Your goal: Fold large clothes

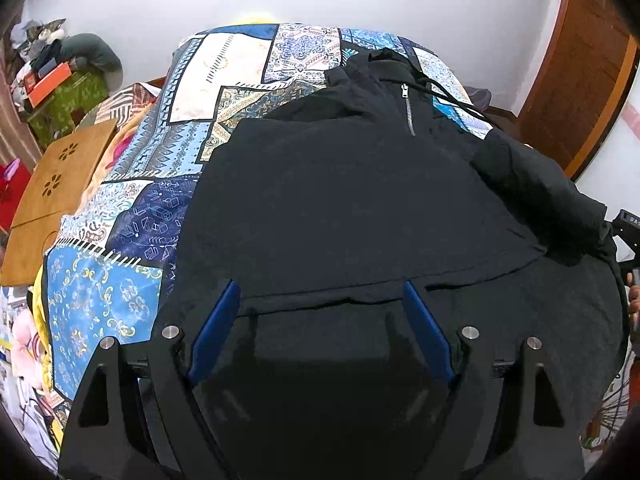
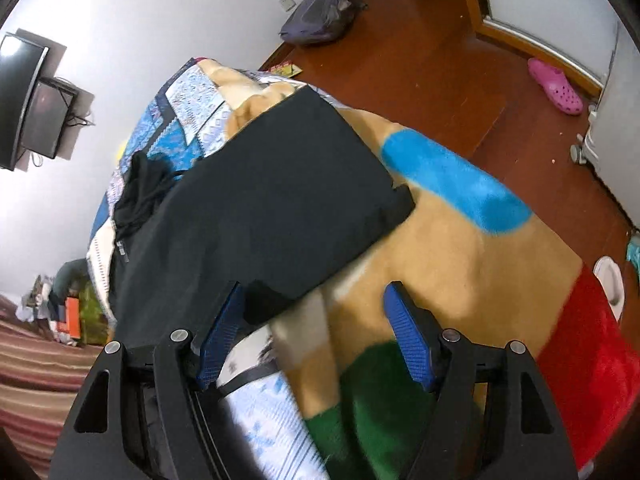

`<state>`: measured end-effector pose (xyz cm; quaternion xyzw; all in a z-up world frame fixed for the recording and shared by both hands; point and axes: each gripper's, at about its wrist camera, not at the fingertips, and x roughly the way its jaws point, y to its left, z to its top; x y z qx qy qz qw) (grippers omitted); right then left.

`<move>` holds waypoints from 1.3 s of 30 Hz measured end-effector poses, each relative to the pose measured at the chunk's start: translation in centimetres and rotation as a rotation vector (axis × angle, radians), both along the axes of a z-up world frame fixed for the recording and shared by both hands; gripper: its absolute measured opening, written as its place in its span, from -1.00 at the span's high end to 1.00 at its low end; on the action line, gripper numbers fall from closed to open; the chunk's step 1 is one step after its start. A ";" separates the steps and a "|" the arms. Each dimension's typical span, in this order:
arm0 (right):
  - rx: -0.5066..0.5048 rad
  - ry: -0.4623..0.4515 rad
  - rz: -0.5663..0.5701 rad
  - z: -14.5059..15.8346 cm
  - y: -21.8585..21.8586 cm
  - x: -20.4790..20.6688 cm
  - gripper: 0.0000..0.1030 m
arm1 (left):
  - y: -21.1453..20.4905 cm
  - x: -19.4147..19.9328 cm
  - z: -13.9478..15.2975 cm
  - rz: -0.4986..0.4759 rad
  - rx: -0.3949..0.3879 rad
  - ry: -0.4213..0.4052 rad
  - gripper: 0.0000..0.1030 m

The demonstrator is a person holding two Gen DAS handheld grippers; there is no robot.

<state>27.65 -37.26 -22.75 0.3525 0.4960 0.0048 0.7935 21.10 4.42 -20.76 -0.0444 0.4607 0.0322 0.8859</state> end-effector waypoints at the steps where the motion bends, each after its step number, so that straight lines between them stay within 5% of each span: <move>1: -0.021 -0.012 0.006 0.2 0.3 0.1 -0.34 | 0.0 0.0 -0.1 0.001 0.001 0.002 -0.60; 3: -0.061 -0.037 0.017 0.6 0.9 0.7 -0.17 | -0.1 0.0 -0.2 0.000 0.004 0.005 -0.60; 5: -0.088 -0.035 0.033 0.7 1.3 1.5 0.33 | 0.0 -0.1 -0.1 -0.001 0.007 0.003 -0.60; 8: -0.162 -0.042 0.066 1.7 2.2 2.6 0.79 | 0.2 -0.4 0.1 0.002 0.015 -0.009 -0.60; 16: -0.228 -0.325 0.176 11.3 6.3 0.8 0.86 | 1.4 -1.4 1.3 0.013 0.019 -0.050 -0.60; 24: -0.226 -0.566 0.464 20.3 19.0 -0.7 0.86 | 3.5 -3.2 2.9 0.037 0.001 -0.103 -0.60; 29: -0.205 -0.549 0.655 18.3 27.9 -1.5 0.86 | 5.7 -5.1 3.4 0.066 -0.007 -0.119 -0.60; 35: -0.226 -0.361 0.921 10.8 36.9 -3.7 0.86 | 8.8 -7.1 2.6 0.118 -0.025 -0.082 -0.60; 39: -0.264 -0.290 1.042 9.4 38.6 -5.0 0.85 | 10.1 -7.9 1.7 0.150 -0.070 -0.058 -0.60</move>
